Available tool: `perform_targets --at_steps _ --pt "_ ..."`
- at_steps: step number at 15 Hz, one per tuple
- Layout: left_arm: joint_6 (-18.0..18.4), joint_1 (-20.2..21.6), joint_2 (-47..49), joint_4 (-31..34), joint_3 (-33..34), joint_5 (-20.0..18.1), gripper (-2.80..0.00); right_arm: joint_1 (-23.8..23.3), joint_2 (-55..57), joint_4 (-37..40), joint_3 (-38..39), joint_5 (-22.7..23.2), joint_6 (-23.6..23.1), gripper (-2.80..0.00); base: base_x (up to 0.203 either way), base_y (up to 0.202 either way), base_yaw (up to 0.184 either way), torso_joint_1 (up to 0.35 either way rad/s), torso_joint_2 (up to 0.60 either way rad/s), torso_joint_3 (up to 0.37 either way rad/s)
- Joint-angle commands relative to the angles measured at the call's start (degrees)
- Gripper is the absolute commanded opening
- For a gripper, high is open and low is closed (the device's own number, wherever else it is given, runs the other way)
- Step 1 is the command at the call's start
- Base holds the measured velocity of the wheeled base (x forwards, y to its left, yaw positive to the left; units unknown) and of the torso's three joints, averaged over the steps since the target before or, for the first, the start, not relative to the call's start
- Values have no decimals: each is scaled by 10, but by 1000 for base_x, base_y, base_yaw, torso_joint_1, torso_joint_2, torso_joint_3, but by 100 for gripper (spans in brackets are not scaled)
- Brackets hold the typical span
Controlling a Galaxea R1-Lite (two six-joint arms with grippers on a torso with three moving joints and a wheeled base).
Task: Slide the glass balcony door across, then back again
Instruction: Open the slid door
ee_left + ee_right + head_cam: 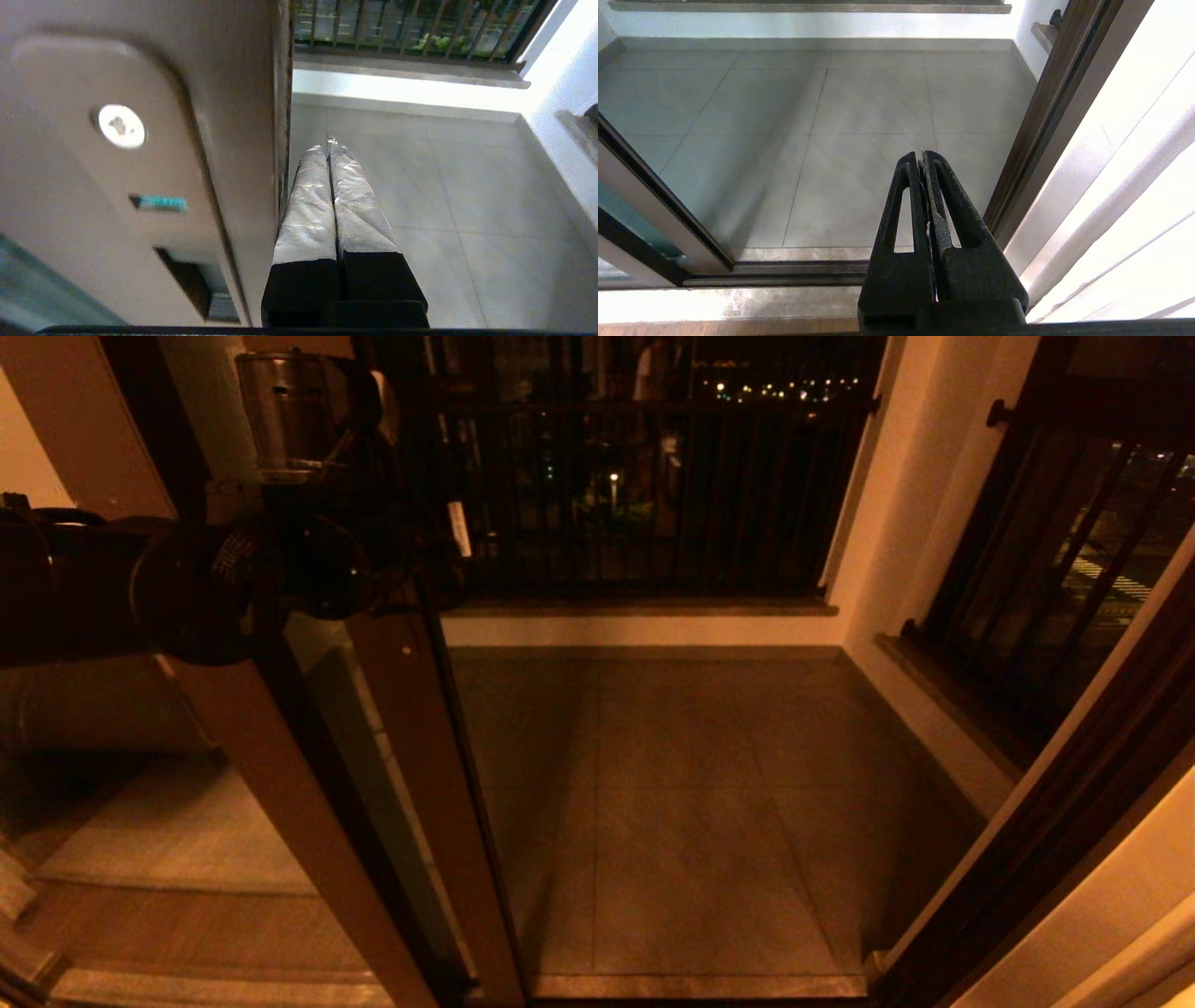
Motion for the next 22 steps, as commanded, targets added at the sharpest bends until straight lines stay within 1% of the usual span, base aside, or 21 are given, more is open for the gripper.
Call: perform_targets --at_steps 1,10,14,22 --pt "-1 8 -6 0 5 0 -280 0 1 0 0 0 0 -280 0 0 0 0 0 0" --pt "-1 40 -17 0 7 -1 -280 0 1 0 0 0 0 -280 0 0 0 0 0 0" --pt "-1 44 -32 0 37 -2 -280 0 1 0 -1 0 0 -280 0 0 0 0 0 0" --pt "-1 64 -41 0 40 -3 -280 0 1 0 0 0 0 -280 0 0 0 0 0 0"
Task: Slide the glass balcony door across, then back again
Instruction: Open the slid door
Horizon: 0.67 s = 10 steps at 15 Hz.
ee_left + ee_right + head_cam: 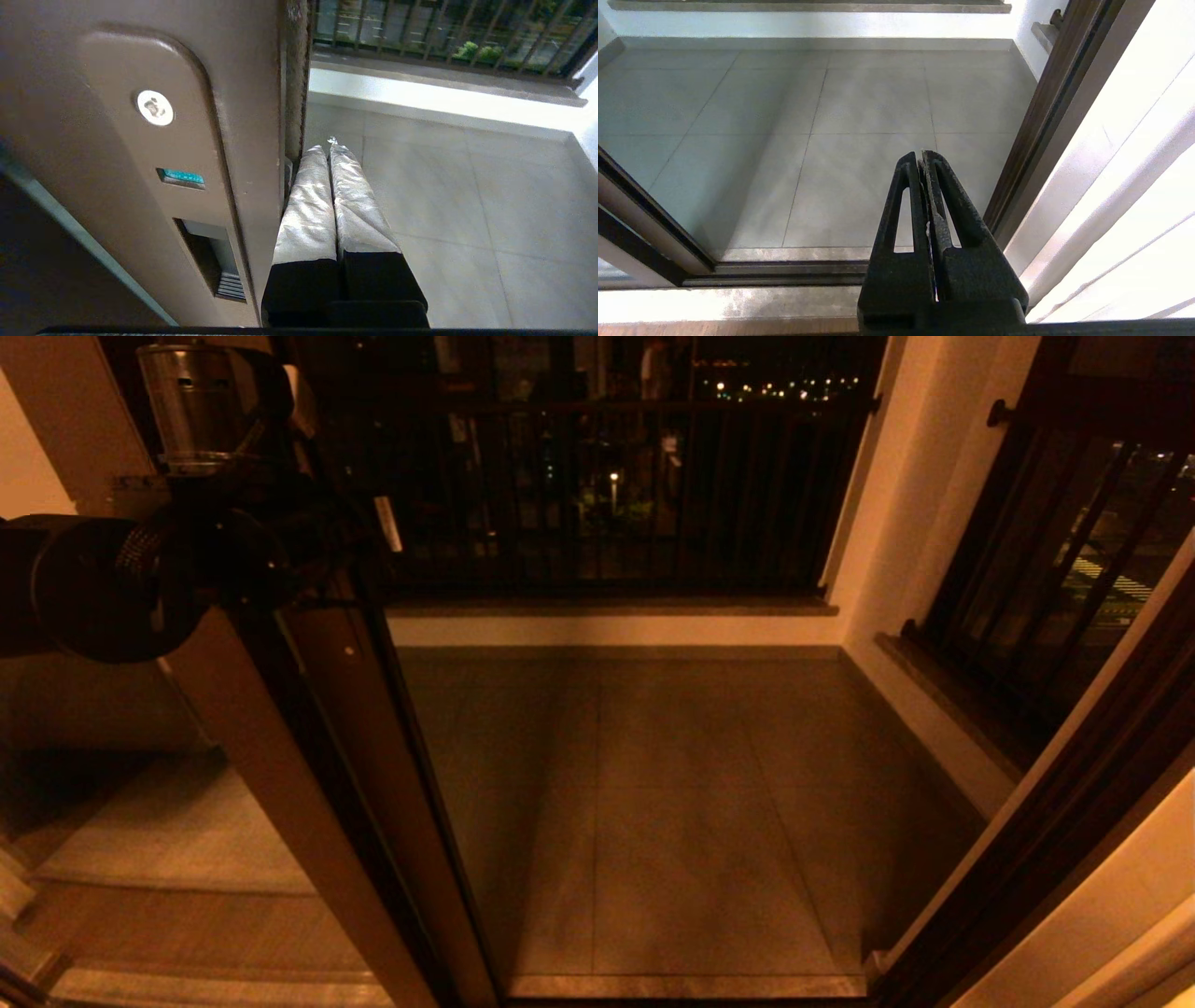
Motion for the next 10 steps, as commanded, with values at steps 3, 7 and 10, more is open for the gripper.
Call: perform_targets --at_steps 3,7,10 --pt "-1 13 -4 -1 9 -2 -280 0 1 0 0 0 0 -280 0 0 0 0 0 0" --pt "-1 19 -32 -1 25 -18 -280 0 1 0 -1 0 0 -280 0 0 0 0 0 0" --pt "-1 -6 -111 1 58 -19 -280 0 1 0 -1 0 0 -280 0 0 0 0 0 0"
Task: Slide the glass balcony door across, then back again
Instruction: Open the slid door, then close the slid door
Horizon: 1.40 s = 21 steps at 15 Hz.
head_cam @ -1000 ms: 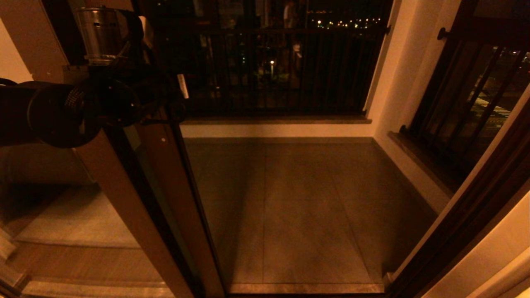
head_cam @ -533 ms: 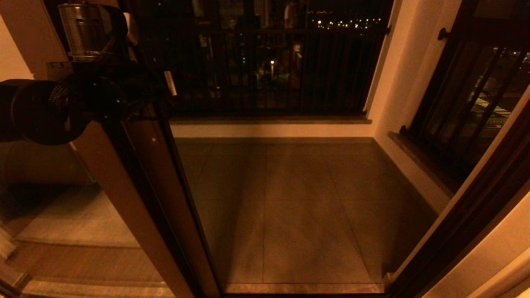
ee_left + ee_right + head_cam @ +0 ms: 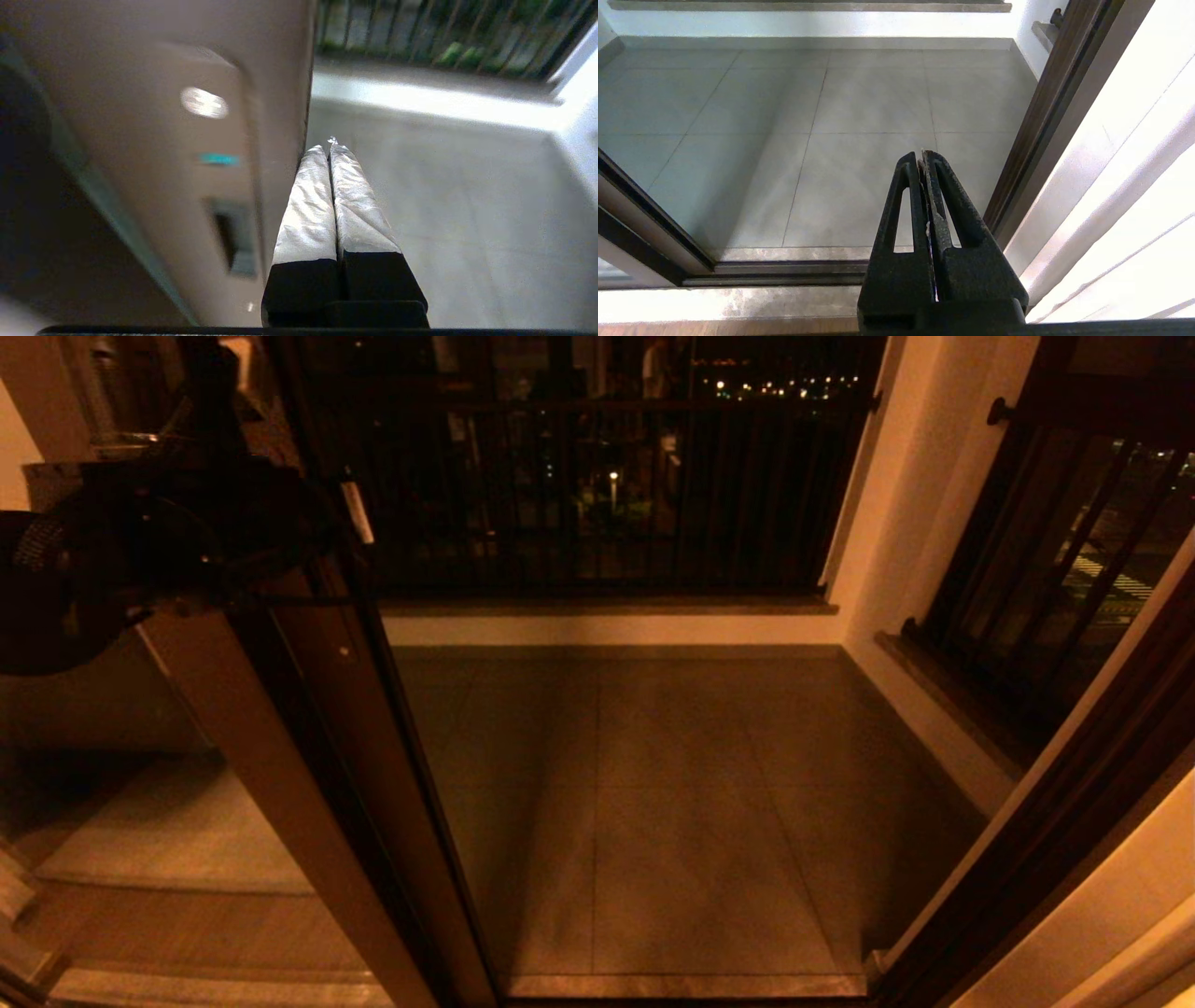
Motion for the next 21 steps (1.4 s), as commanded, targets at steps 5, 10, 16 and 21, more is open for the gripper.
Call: perform_targets --at_steps 5,10,16,21 --pt "1 -27 -202 80 126 -19 -280 0 1 0 0 0 0 -280 0 0 0 0 0 0" --pt "-16 14 -214 310 56 -116 -280 0 1 0 -1 0 0 -280 0 0 0 0 0 0" --pt "-90 26 -117 417 -86 -155 0 0 1 0 0 0 0 -280 0 0 0 0 0 0" --pt "-90 25 -81 376 -91 -191 0 0 1 0 0 0 0 -280 0 0 0 0 0 0"
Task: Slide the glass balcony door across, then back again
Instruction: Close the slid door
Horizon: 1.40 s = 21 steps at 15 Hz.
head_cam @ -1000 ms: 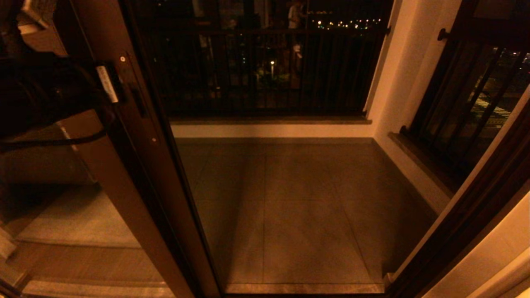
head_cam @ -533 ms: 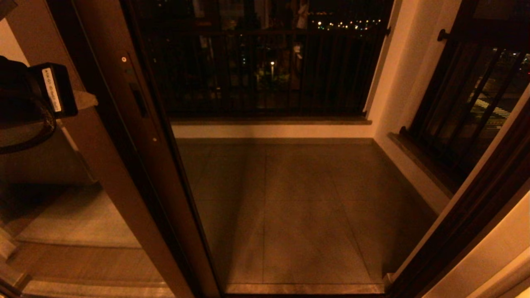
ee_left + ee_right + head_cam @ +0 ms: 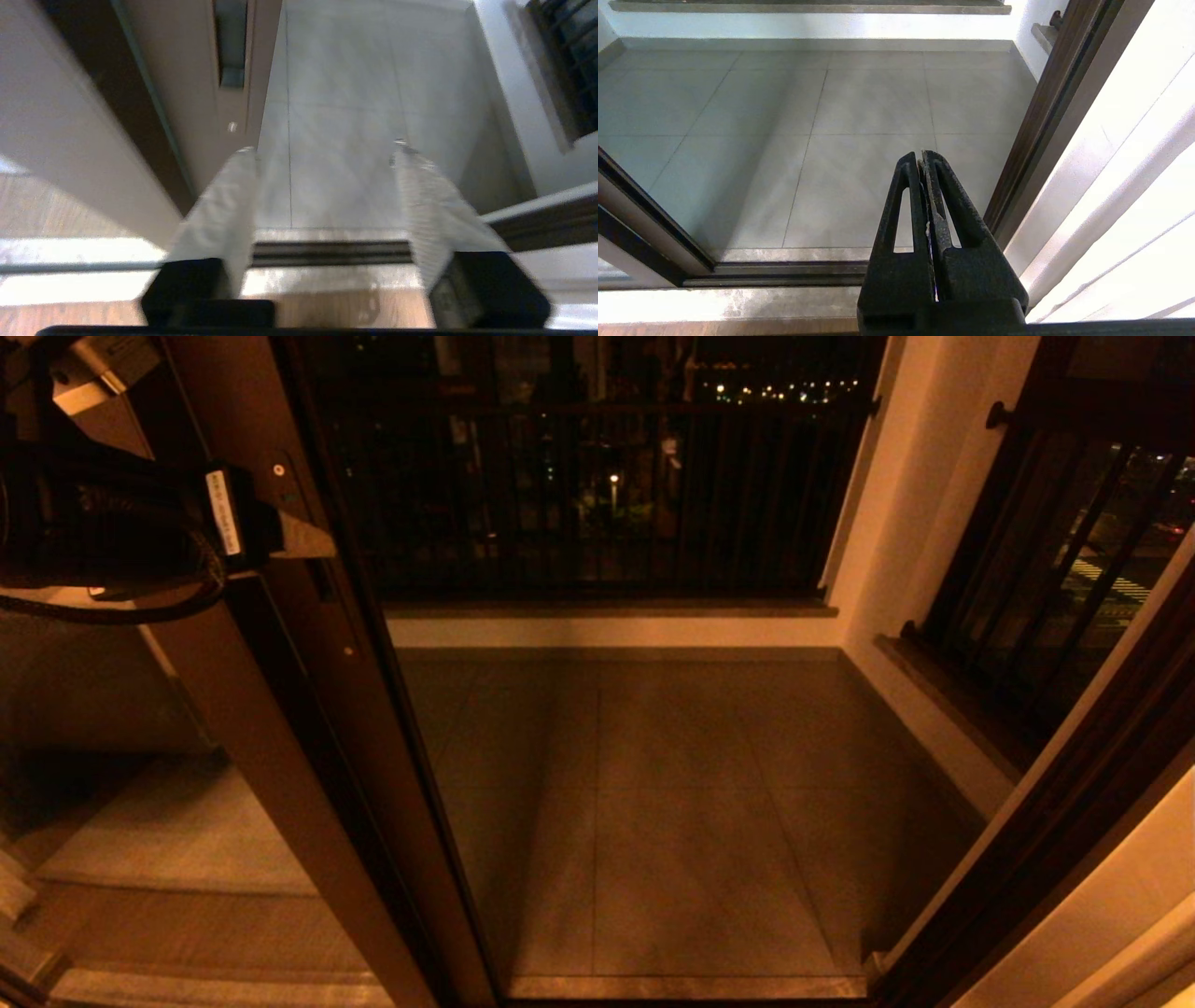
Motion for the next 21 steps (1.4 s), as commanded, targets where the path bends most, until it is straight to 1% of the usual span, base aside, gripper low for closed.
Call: perform_targets --at_steps 1,3,5,7,8,9,10,11,13,14,15,16,17,19,21 --pt "0 0 31 -14 1 0 0 0 1 1 0 0 0 -280 0 0 0 0 0 0" --pt "3 0 52 -22 -1 0 0 0 1 1 0 0 0 -280 0 0 0 0 0 0" --pt "5 0 66 -50 1 2 0 0 1 1 0 0 0 -280 0 0 0 0 0 0" --pt "20 0 74 -59 3 2 0 0 1 1 0 0 0 -280 0 0 0 0 0 0" --pt "28 1 72 -67 7 -1 0 0 1 1 0 0 0 -280 0 0 0 0 0 0" --pt "32 4 69 -74 10 -17 0 0 1 1 0 0 0 -280 0 0 0 0 0 0" --pt "39 22 62 -77 12 -54 0 0 1 1 0 0 0 -280 0 0 0 0 0 0" --pt "48 47 53 -79 17 -103 0 0 1 1 0 0 0 -280 0 0 0 0 0 0" --pt "72 116 37 -86 31 -222 0 0 1 1 -1 0 0 -280 0 0 0 0 0 0" --pt "83 150 35 -98 44 -277 0 0 1 1 0 0 0 -280 0 0 0 0 0 0" --pt "95 174 34 -128 69 -315 0 0 1 1 0 0 0 -280 0 0 0 0 0 0" --pt "100 182 35 -160 86 -327 0 0 1 1 0 0 0 -280 0 0 0 0 0 0" --pt "100 183 37 -180 97 -331 0 0 1 1 0 0 0 -280 0 0 0 0 0 0" --pt "99 182 37 -184 99 -346 0 0 1 1 0 0 0 -280 0 0 0 0 0 0" --pt "97 181 24 -179 99 -394 0 0 1 1 0 0 0 -280 0 0 0 0 0 0"
